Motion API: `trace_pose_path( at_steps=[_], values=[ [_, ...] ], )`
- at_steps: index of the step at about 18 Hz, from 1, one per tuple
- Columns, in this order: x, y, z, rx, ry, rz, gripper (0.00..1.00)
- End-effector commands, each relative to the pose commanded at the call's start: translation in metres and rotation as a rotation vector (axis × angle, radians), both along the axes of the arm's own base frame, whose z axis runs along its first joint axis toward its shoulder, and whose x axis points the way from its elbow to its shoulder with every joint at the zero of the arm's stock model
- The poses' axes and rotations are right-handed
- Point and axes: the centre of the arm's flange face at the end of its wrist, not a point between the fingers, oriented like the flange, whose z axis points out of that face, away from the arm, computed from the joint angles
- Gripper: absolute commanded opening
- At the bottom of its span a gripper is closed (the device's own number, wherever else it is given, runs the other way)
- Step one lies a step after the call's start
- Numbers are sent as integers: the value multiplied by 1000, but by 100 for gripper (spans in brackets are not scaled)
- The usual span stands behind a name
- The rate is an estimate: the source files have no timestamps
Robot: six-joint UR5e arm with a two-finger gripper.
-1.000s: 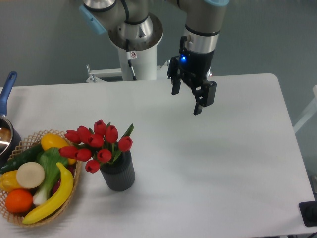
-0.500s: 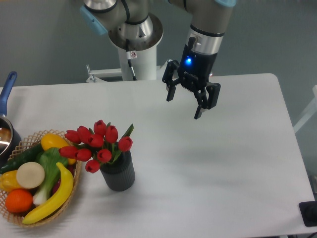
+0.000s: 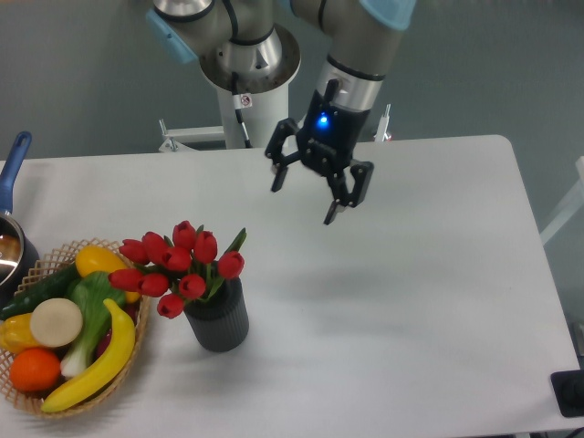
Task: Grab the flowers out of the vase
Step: 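Move the open gripper down to the tulip stems above the black vase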
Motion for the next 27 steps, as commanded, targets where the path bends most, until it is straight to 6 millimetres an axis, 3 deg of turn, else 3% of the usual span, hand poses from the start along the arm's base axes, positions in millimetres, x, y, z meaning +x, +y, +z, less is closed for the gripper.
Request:
trace_pose_path(
  at_steps=[2, 5, 19, 24, 27],
  values=[
    [-1, 5, -8, 13, 40, -36, 100],
    [18, 25, -18, 16, 32, -80, 100],
    [34, 66, -38, -2, -23, -104, 100],
    [41, 98, -52, 55, -32, -97, 100],
    [42, 102, -55, 57, -28, -108, 100]
  ],
)
